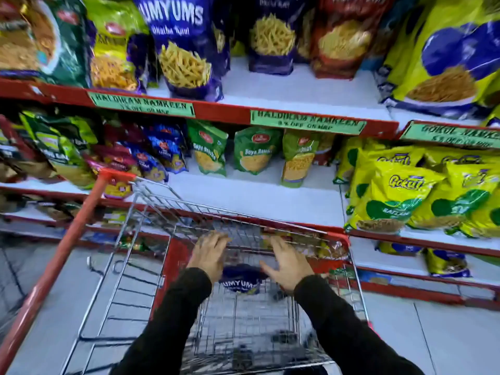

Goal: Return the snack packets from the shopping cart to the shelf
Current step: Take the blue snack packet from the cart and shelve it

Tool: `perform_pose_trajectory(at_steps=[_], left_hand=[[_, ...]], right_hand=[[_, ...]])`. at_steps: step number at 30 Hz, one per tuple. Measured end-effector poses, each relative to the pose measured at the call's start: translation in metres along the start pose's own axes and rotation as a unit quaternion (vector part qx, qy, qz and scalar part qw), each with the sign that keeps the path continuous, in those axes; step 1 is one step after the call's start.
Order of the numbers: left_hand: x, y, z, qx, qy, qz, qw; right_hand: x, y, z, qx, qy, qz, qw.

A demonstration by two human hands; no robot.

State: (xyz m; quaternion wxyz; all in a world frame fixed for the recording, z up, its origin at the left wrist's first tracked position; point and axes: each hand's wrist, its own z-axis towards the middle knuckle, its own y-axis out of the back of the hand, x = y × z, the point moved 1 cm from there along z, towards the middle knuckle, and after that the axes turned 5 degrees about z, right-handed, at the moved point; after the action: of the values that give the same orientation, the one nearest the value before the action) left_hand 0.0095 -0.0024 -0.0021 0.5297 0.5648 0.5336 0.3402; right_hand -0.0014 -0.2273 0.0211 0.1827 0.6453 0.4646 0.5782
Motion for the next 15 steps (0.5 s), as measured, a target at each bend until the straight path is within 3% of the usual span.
perform_pose_trajectory(at_steps=[2,4,8,15], left_hand=[[0.006,-0.024,-0.003,0.151,0.04,0.058,0.986],[0.011,-0.048,-0.009,0.219,0.077,0.078,0.969],[0.018,-0.072,0.004,0.188,0.119,0.034,0.974],[0.016,-0.072,0.01,0.157,0.188,-0.003,0.969]], right_hand=[[-0.012,-0.025,0.011,0.108,-0.04,-0.071,0.991],[-0.024,-0.048,0.016,0.153,-0.056,-0.139,0.977],[-0.034,-0.073,0.035,0.149,-0.06,-0.23,0.96],[-0.045,-0.08,0.042,0.075,-0.078,-0.24,0.965]])
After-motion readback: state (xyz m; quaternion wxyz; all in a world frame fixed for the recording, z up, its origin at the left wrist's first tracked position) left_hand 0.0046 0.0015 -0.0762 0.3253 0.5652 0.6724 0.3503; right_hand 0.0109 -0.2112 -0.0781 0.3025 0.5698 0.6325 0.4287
